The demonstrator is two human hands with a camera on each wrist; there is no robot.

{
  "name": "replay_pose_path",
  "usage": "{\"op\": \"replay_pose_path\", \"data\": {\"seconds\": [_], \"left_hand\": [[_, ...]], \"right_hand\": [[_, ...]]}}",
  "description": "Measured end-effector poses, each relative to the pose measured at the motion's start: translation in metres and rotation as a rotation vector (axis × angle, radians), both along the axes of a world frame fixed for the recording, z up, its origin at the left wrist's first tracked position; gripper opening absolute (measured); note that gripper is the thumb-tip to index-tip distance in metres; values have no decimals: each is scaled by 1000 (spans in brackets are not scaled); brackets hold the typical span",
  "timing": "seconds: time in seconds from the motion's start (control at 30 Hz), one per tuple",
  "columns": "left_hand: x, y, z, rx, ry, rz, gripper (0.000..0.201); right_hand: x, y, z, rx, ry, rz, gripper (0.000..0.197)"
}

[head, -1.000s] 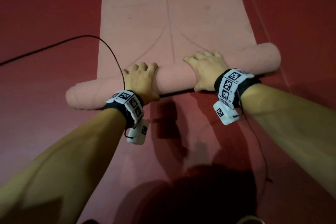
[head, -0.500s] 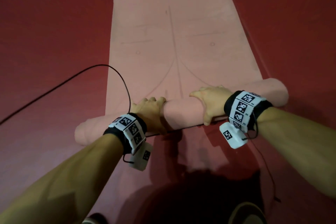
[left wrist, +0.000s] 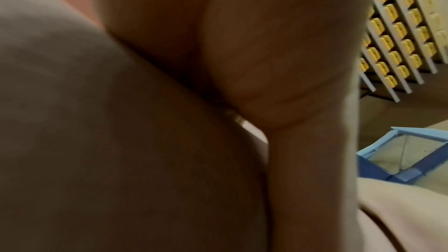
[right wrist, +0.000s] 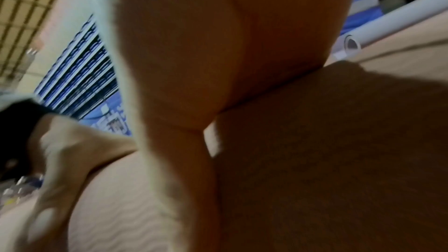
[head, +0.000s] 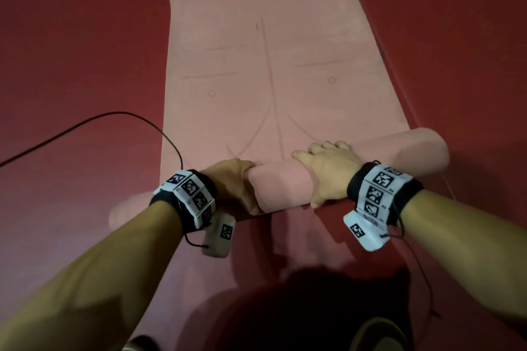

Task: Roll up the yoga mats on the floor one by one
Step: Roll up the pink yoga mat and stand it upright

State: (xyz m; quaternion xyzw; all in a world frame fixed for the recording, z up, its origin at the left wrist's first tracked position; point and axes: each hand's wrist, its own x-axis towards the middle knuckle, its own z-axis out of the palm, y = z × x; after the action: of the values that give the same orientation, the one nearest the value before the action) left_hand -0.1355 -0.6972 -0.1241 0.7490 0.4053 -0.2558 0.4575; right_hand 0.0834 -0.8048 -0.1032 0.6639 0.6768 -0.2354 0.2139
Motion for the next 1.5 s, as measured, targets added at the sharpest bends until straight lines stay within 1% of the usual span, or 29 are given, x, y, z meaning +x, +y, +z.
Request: {"op": "replay_pose_path", "data": {"seconds": [0.07,0.1,0.23,0.27,0.33,0.4,0.43,0.57,0.6,0.67,0.7,0.77,0.8,0.9,0.97,1.03,1.13,1.23,1.3,1.4,1.5], "left_hand": [[-2,0,5,150,14,-66,105],[-4,-1,8,216,43,-95,110],[-2,-14,14,436,143,-175,113],[-1,-16,13,465,154,-175,113],[0,-12,11,436,143,-150,113],[1,-2,10,370,109,-137,111],[1,3,11,329,90,-124,109],[2,20,9,123,-20,-10,100],[2,23,7,105,-36,-4,98],[1,27,5,87,-56,10,95],[0,29,6,93,-69,19,96],[-1,30,9,178,-84,-4,108],[0,29,12,240,-55,-41,112],[8,19,11,428,91,-165,116],[13,13,7,506,126,-187,114],[14,18,7,493,109,-173,112],[15,35,10,384,90,-161,113],[18,47,10,268,59,-120,115],[19,52,9,229,40,-87,115],[18,56,11,230,0,-35,110],[18,58,17,294,-17,3,107]], "right_hand": [[4,7,1,-25,29,-9,118],[5,12,2,-44,43,-15,119],[12,35,9,-142,171,-82,119],[14,39,11,-162,206,-101,118],[18,41,12,-152,243,-113,112],[20,36,9,-66,232,-79,105],[20,31,7,-12,203,-49,106],[13,10,-4,158,12,110,121],[13,10,-6,179,-4,114,122],[15,17,-5,156,11,98,121],[17,22,-4,130,26,85,120],[20,37,-2,67,57,61,120],[21,44,-1,30,77,48,120],[27,63,2,-76,182,-15,123],[30,69,4,-115,242,-57,126],[33,70,4,-90,249,-54,122],[35,59,2,32,185,0,115],[31,44,-3,133,68,64,123],[29,44,-6,171,44,53,123],[29,60,-2,112,72,2,121],[35,86,1,-50,169,-59,121]]}}
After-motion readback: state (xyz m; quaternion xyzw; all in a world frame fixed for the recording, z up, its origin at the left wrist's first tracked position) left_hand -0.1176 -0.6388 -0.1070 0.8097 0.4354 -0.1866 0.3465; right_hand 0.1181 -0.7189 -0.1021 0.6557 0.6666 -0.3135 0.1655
